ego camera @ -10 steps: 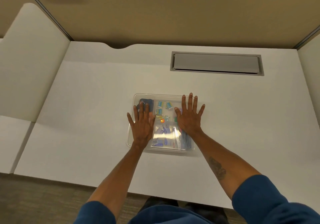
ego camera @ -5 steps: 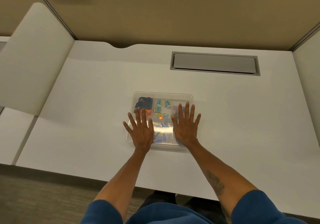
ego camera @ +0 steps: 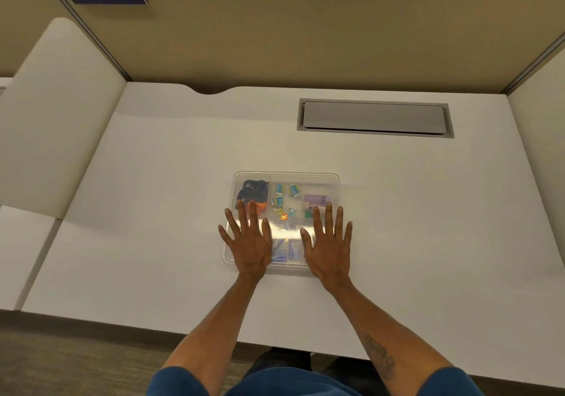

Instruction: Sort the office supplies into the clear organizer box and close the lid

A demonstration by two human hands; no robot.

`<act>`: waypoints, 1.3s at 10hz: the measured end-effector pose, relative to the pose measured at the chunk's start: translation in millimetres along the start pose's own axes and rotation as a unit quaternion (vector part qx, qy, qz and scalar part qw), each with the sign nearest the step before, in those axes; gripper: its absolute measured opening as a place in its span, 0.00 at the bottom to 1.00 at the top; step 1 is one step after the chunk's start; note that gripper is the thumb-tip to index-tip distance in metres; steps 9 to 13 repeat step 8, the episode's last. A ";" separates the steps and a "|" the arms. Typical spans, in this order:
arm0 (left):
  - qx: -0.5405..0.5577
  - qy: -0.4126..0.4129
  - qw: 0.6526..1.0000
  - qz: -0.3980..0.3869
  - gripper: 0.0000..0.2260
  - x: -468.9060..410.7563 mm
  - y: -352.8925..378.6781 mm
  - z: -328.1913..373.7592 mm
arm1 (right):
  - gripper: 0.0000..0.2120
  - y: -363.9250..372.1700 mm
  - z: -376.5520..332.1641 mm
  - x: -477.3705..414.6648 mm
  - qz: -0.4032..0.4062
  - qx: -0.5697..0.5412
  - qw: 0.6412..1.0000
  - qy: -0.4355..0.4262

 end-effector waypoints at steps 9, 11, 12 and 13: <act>0.030 0.219 0.971 -0.090 0.26 17.5 -5.6 14.0 | 0.33 -33.0 13.7 -14.6 -0.044 -0.090 0.995 -0.022; 0.030 0.219 0.971 -0.090 0.26 17.5 -5.6 14.0 | 0.33 -33.0 13.7 -14.6 -0.044 -0.090 0.995 -0.022; 0.030 0.219 0.971 -0.090 0.26 17.5 -5.6 14.0 | 0.33 -33.0 13.7 -14.6 -0.044 -0.090 0.995 -0.022; 0.030 0.219 0.971 -0.090 0.26 17.5 -5.6 14.0 | 0.33 -33.0 13.7 -14.6 -0.044 -0.090 0.995 -0.022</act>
Point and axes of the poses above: each hand's wrist, its own x-axis away from the middle knuckle, its own y-axis out of the palm, z = x × y, the point moved 1 cm from there along -x, towards the middle knuckle, and after that the axes turned 9 degrees about -y, right-handed, at the moved point
